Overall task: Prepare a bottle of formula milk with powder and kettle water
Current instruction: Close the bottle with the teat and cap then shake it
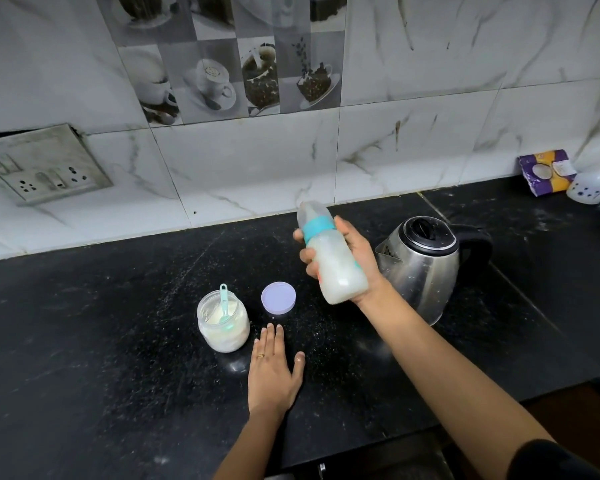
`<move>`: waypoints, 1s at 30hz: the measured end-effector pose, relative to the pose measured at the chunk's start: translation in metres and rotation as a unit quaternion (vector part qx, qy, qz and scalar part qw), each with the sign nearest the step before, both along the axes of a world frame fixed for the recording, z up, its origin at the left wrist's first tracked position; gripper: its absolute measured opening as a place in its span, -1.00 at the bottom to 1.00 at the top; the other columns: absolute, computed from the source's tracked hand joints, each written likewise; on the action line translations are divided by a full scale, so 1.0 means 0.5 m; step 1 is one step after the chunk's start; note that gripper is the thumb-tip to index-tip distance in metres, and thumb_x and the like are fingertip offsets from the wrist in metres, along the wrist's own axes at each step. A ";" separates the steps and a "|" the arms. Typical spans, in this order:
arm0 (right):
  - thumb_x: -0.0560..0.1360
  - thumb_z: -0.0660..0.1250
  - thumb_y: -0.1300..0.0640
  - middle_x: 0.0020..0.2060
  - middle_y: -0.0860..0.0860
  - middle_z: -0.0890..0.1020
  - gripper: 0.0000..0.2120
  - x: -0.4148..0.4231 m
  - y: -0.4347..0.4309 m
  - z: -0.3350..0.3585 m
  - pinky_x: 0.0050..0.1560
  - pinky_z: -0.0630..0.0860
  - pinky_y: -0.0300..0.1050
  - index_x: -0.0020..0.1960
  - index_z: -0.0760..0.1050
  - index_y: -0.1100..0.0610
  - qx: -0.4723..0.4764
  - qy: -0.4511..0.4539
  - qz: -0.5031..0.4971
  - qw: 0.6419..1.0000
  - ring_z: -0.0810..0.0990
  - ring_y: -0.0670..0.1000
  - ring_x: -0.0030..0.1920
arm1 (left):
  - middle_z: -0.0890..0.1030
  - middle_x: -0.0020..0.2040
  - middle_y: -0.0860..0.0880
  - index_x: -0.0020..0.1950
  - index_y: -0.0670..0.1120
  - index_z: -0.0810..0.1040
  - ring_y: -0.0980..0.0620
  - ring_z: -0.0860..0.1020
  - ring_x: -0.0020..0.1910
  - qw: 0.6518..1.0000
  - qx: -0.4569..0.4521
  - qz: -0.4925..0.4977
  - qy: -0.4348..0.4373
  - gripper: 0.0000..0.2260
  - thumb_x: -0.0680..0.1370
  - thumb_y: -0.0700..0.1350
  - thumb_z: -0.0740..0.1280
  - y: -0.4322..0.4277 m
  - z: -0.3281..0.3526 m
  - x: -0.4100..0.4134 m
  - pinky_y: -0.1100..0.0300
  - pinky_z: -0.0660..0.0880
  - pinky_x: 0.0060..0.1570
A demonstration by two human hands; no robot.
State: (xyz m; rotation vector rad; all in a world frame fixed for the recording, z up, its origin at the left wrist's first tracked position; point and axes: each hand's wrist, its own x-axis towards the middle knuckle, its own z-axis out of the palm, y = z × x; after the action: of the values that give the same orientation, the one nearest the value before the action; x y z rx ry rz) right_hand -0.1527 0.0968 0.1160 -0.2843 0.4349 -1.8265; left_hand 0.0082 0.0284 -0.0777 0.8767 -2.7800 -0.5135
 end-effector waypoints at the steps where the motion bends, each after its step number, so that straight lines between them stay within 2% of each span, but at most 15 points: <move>1: 0.32 0.50 0.11 -0.06 0.20 0.57 -0.53 -0.001 -0.002 0.003 -0.26 0.61 -0.04 0.11 0.48 0.34 0.000 -0.004 -0.020 1.000 0.61 0.11 -0.25 | 0.06 0.56 -0.08 0.55 -0.11 0.05 0.03 -0.06 0.55 1.000 -0.001 0.000 -0.001 -0.25 0.46 0.27 -0.21 0.000 -0.001 -0.001 0.21 -0.26 0.45; 3: 0.38 0.43 0.07 -0.08 0.20 0.56 -0.57 -0.008 -0.006 0.003 -0.24 0.61 -0.02 0.12 0.44 0.31 0.007 -0.036 -0.077 0.996 0.63 0.12 -0.22 | 0.05 0.56 -0.08 0.55 -0.11 0.04 0.03 -0.06 0.55 1.000 0.000 0.000 -0.004 -0.25 0.46 0.27 -0.22 -0.001 0.000 -0.001 0.21 -0.27 0.44; 5: 0.37 0.45 0.10 -0.07 0.21 0.56 -0.55 -0.015 -0.003 -0.011 -0.25 0.61 -0.02 0.14 0.45 0.32 -0.012 -0.058 -0.037 0.998 0.62 0.13 -0.23 | 0.03 0.57 -0.07 0.56 -0.11 0.03 0.04 -0.08 0.55 1.000 -0.003 -0.001 -0.007 -0.24 0.45 0.28 -0.23 0.001 0.002 0.000 0.23 -0.29 0.43; 8: 0.30 0.51 0.13 -0.06 0.23 0.57 -0.52 -0.010 0.003 -0.006 -0.28 0.59 -0.07 0.12 0.52 0.36 -0.006 -0.005 0.005 1.000 0.59 0.12 -0.27 | 0.03 0.57 -0.07 0.56 -0.10 0.02 0.04 -0.08 0.55 1.000 -0.004 0.001 -0.005 -0.24 0.45 0.28 -0.24 0.002 0.004 0.001 0.22 -0.29 0.44; 11: 0.31 0.49 0.09 -0.09 0.23 0.56 -0.51 -0.017 -0.004 -0.014 -0.25 0.62 -0.03 0.13 0.47 0.32 0.021 -0.057 -0.080 0.995 0.61 0.13 -0.23 | 0.04 0.57 -0.07 0.56 -0.11 0.03 0.04 -0.07 0.55 1.000 -0.008 0.000 -0.010 -0.24 0.45 0.28 -0.24 0.002 0.003 0.000 0.23 -0.29 0.43; 12: 0.32 0.48 0.08 -0.09 0.23 0.56 -0.50 -0.019 -0.004 -0.021 -0.26 0.62 -0.03 0.16 0.44 0.30 0.022 -0.065 -0.078 0.995 0.61 0.14 -0.24 | 0.04 0.57 -0.07 0.56 -0.11 0.03 0.04 -0.07 0.55 1.000 -0.006 0.001 -0.010 -0.24 0.46 0.28 -0.24 0.002 0.003 -0.001 0.23 -0.29 0.43; 14: 0.30 0.50 0.09 -0.08 0.21 0.57 -0.50 -0.012 0.002 -0.023 -0.31 0.60 -0.08 0.15 0.49 0.32 0.016 -0.018 -0.011 1.000 0.59 0.13 -0.29 | 0.04 0.57 -0.06 0.56 -0.10 0.03 0.04 -0.07 0.55 1.000 -0.004 0.003 -0.009 -0.24 0.46 0.28 -0.23 0.003 0.003 -0.001 0.23 -0.29 0.43; 16: 0.31 0.47 0.06 -0.09 0.20 0.59 -0.55 -0.002 0.004 -0.012 -0.35 0.58 -0.11 0.09 0.55 0.32 0.024 0.028 0.001 0.999 0.59 0.10 -0.31 | 0.04 0.57 -0.07 0.56 -0.10 0.04 0.04 -0.07 0.55 1.000 -0.005 0.002 -0.008 -0.25 0.46 0.28 -0.23 0.003 0.002 -0.001 0.23 -0.29 0.43; 19: 0.42 0.35 0.03 -0.11 0.20 0.57 -0.59 -0.006 -0.002 -0.011 -0.36 0.59 -0.07 0.12 0.46 0.30 0.032 -0.038 -0.054 0.997 0.61 0.10 -0.31 | 0.05 0.56 -0.07 0.55 -0.11 0.05 0.03 -0.06 0.55 1.000 -0.003 0.001 -0.008 -0.25 0.46 0.28 -0.22 0.003 0.002 -0.001 0.22 -0.27 0.44; 20: 0.42 0.36 0.04 -0.10 0.21 0.56 -0.58 -0.010 -0.002 -0.013 -0.36 0.60 -0.06 0.14 0.44 0.30 0.019 -0.049 -0.034 0.998 0.61 0.12 -0.30 | 0.06 0.56 -0.07 0.55 -0.11 0.06 0.03 -0.05 0.55 1.000 -0.002 0.001 -0.008 -0.25 0.46 0.28 -0.21 0.003 0.001 -0.002 0.22 -0.26 0.44; 22: 0.39 0.42 0.08 -0.08 0.23 0.55 -0.55 -0.005 0.007 -0.005 -0.36 0.59 -0.05 0.17 0.47 0.32 0.001 -0.008 0.036 0.999 0.58 0.14 -0.30 | 0.07 0.56 -0.08 0.55 -0.11 0.07 0.02 -0.04 0.55 1.000 -0.002 0.003 -0.004 -0.25 0.47 0.27 -0.20 0.003 0.002 -0.002 0.21 -0.24 0.45; 24: 0.37 0.42 0.07 -0.09 0.21 0.56 -0.57 0.000 0.012 0.007 -0.38 0.59 -0.06 0.12 0.50 0.32 0.017 0.019 0.032 0.999 0.58 0.12 -0.32 | 0.07 0.56 -0.08 0.55 -0.12 0.07 0.02 -0.03 0.55 1.000 -0.002 0.004 -0.002 -0.26 0.47 0.27 -0.20 0.003 0.001 -0.001 0.21 -0.24 0.45; 26: 0.41 0.33 0.00 -0.13 0.18 0.56 -0.60 -0.001 0.008 0.017 -0.38 0.60 -0.05 0.08 0.47 0.29 0.050 0.005 -0.020 0.999 0.59 0.08 -0.34 | 0.06 0.56 -0.08 0.55 -0.12 0.06 0.02 -0.04 0.55 1.000 -0.003 0.002 -0.006 -0.26 0.47 0.27 -0.20 0.004 0.002 -0.001 0.22 -0.25 0.44; 28: 0.45 0.24 -0.04 -0.15 0.17 0.54 -0.63 0.000 0.003 0.031 -0.29 0.63 0.04 0.05 0.45 0.26 0.077 -0.001 -0.055 0.995 0.60 0.07 -0.35 | 0.06 0.56 -0.08 0.55 -0.11 0.06 0.02 -0.04 0.55 1.000 -0.004 0.003 -0.007 -0.26 0.47 0.27 -0.21 0.005 0.003 -0.001 0.23 -0.26 0.44; 30: 0.45 0.22 -0.01 -0.17 0.18 0.53 -0.67 0.002 0.002 0.044 -0.20 0.62 0.19 -0.01 0.47 0.26 0.098 0.013 -0.047 0.994 0.59 0.09 -0.34 | 0.06 0.56 -0.08 0.55 -0.11 0.05 0.03 -0.05 0.55 1.000 -0.003 0.003 -0.005 -0.26 0.47 0.27 -0.21 0.004 0.004 -0.001 0.23 -0.27 0.44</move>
State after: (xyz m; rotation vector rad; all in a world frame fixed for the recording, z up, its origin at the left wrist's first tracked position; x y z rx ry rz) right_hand -0.1519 0.0980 0.1379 -0.1549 0.6502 -1.8570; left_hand 0.0076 0.0305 -0.0758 0.8897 -2.7852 -0.5019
